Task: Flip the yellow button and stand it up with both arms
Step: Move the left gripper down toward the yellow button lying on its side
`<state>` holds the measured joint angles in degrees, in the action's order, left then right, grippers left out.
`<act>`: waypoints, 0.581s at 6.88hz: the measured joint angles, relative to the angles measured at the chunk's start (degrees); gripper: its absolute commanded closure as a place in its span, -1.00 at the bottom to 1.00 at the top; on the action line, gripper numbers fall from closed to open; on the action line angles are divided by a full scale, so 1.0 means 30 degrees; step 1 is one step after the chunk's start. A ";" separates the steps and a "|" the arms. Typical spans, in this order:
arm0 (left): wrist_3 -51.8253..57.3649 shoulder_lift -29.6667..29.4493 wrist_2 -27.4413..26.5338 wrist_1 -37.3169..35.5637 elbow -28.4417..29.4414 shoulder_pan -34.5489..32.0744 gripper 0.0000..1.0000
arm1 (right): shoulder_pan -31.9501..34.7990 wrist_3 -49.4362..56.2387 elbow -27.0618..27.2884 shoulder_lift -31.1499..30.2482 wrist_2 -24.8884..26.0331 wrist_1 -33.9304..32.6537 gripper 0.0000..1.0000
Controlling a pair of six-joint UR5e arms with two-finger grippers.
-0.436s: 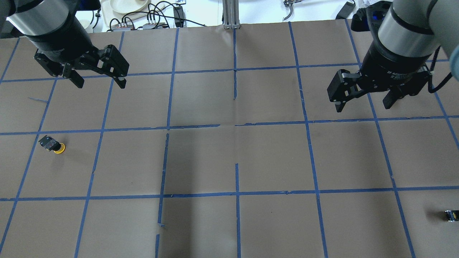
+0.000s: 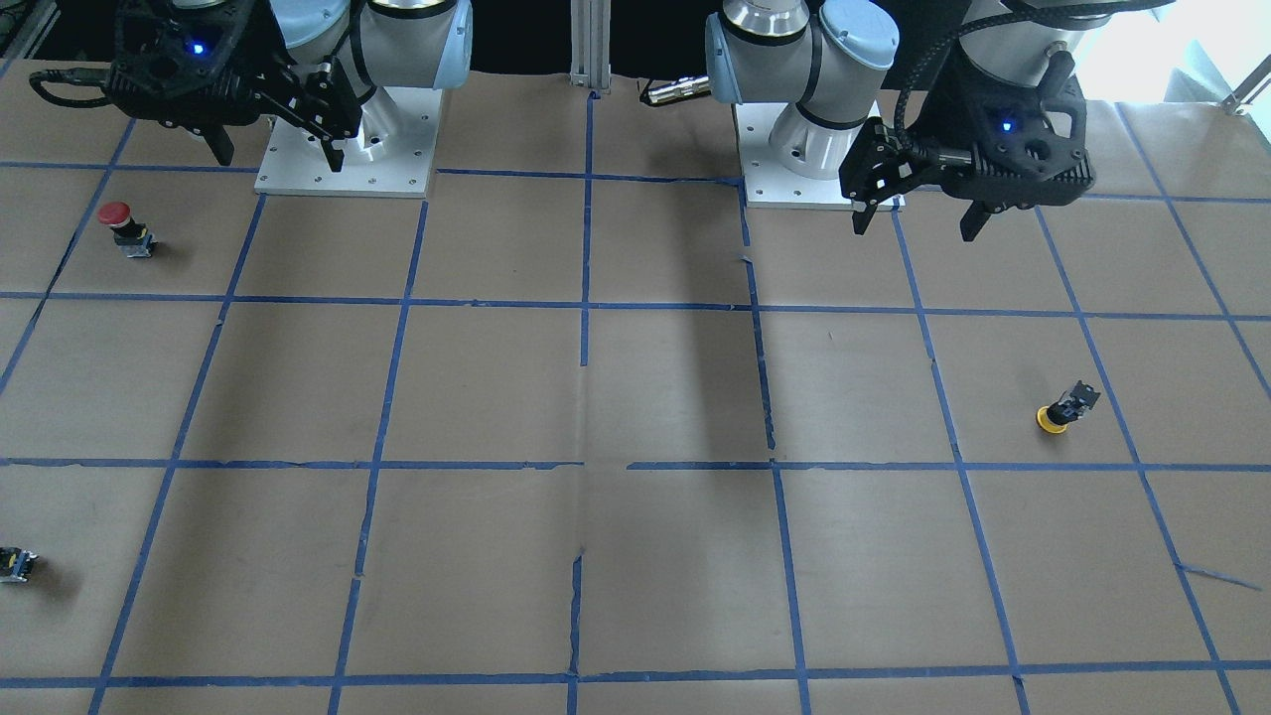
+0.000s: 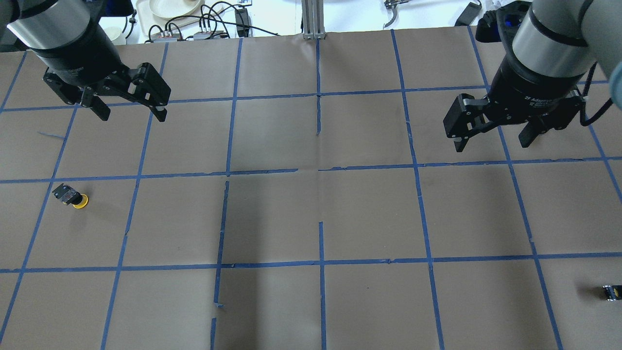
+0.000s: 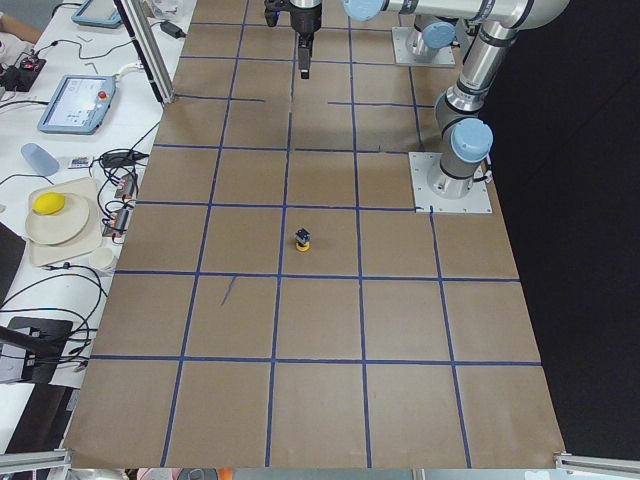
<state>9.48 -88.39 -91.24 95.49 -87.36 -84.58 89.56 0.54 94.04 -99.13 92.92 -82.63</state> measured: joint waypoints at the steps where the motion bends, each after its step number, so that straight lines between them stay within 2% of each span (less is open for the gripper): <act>1: 0.1875 -0.0062 0.0024 -0.0004 -0.0602 0.1445 -0.99 | 0.0000 0.0014 0.0010 0.0000 0.0013 0.0000 -1.00; 3: 0.6912 -0.0410 0.0098 -0.0669 -0.2513 0.4938 -0.99 | 0.0000 0.0022 0.0025 0.0005 0.0022 0.0025 -1.00; 4: 0.9293 -0.0831 0.0084 -0.1913 -0.3466 0.6277 -0.99 | -0.0006 0.0023 0.0053 0.0008 0.0036 0.0031 -1.00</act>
<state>37.36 -90.89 -90.99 89.75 -97.75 -65.75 89.54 0.61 94.20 -99.11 93.03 -82.54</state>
